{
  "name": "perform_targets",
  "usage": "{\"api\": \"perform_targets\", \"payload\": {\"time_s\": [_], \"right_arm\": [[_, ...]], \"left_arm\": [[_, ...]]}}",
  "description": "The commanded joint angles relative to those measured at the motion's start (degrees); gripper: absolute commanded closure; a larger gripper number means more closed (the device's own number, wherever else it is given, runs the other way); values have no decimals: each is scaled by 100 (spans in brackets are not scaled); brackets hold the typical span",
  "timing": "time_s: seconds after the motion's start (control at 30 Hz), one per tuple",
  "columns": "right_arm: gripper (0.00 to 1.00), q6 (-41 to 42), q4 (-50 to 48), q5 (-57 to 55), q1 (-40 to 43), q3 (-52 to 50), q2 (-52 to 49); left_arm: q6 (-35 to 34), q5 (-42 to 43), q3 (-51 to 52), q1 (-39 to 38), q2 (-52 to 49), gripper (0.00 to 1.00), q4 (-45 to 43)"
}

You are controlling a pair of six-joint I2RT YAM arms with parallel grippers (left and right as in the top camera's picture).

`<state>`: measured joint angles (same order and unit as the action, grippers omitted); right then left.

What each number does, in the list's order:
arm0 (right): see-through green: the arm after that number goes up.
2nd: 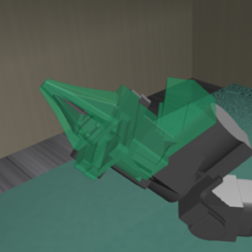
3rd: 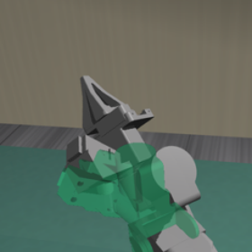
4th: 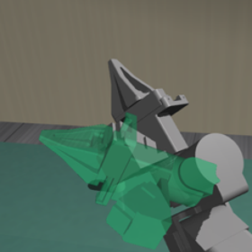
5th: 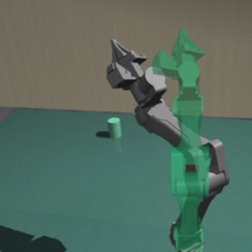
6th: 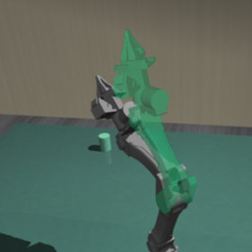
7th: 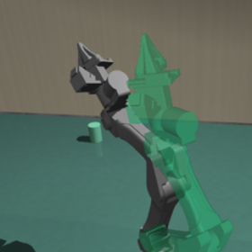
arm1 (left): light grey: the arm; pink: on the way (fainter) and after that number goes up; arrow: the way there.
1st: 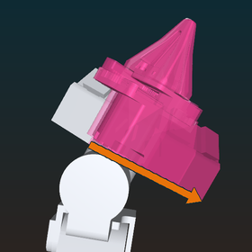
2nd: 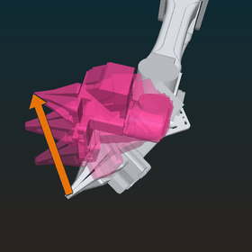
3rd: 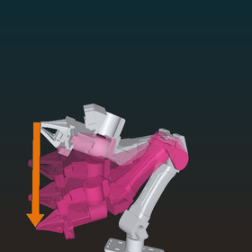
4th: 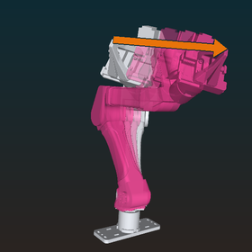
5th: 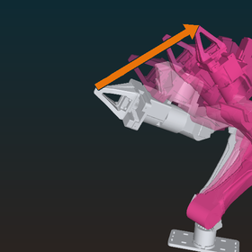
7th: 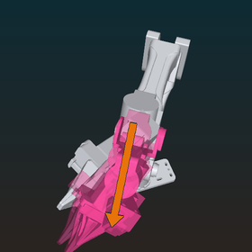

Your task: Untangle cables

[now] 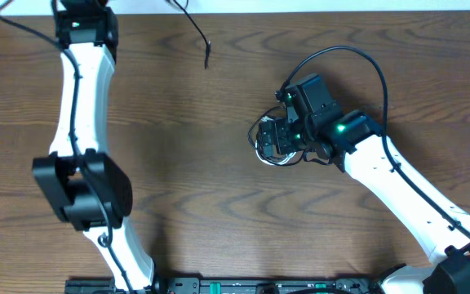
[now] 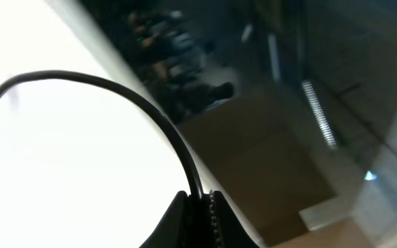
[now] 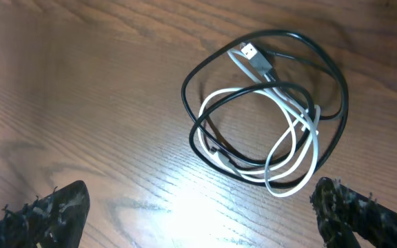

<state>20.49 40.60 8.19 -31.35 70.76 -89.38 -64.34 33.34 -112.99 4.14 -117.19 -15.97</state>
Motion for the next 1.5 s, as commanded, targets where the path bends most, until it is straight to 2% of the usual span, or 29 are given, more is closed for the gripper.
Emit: {"api": "perform_targets", "payload": {"time_s": [0.0, 0.13, 0.2, 0.23, 0.37, 0.4, 0.43, 0.47, 0.57, 0.8, 0.87, 1.03, 1.1, 1.17, 1.23, 1.37, 1.47], "right_arm": [[1, 68, 66, 37, -24, 59, 52], [1, 66, 229, 37, -24, 59, 52], [1, 52, 376, 35, -24, 59, 52], [1, 17, 470, 37, -24, 59, 50], [1, 20, 730, 37, -24, 59, 52], [1, 26, 745, 39, -24, 59, 52], [1, 26, 763, 39, -24, 59, 52], [1, 26, 765, 39, -24, 59, 52], [1, 26, 761, 37, -24, 59, 52], [1, 28, 761, 210, -24, 59, 50], [1, 28, 763, 210, -24, 59, 52], [1, 28, 758, 208, -24, 59, 50], [1, 28, 761, 210, -24, 59, 50], [1, 26, 761, 208, -24, 59, 52], [1, 26, 745, 208, -24, 59, 52], [1, 26, 809, 234, -24, 59, 52], [1, 26, 850, 254, -24, 59, 52]], "left_arm": [[970, 269, -212, 131, -251, 93, 295], [2286, -258, -212, 496, -415, 93, 1497], [3082, -811, -212, 763, -417, 93, 2046], [3724, -1281, -212, 1019, -417, 93, 2411], [4789, -2575, -212, 1805, -417, 93, 3156], [4946, -2728, -212, 2009, -417, 85, 3263], [5104, -2771, -212, 2223, -417, 28, 3318], [5305, -2763, -212, 2382, -417, 5, 3412], [5812, -2769, -210, 2719, -417, 4, 3821], [5674, -2680, -162, 2852, -424, 4, 4701], [5587, -2166, -162, 2782, -422, 4, 5156], [5525, -267, -162, 2468, -424, 4, 6360], [4994, 72, -131, 2203, -433, 4, 6627], [4481, 39, -28, 1864, -433, 4, 6690], [4113, -374, 103, 1432, -444, 4, 6645], [3381, -2124, 192, 688, -525, 4, 6693], [2472, -2682, 210, 256, -612, 4, 6684]]}}
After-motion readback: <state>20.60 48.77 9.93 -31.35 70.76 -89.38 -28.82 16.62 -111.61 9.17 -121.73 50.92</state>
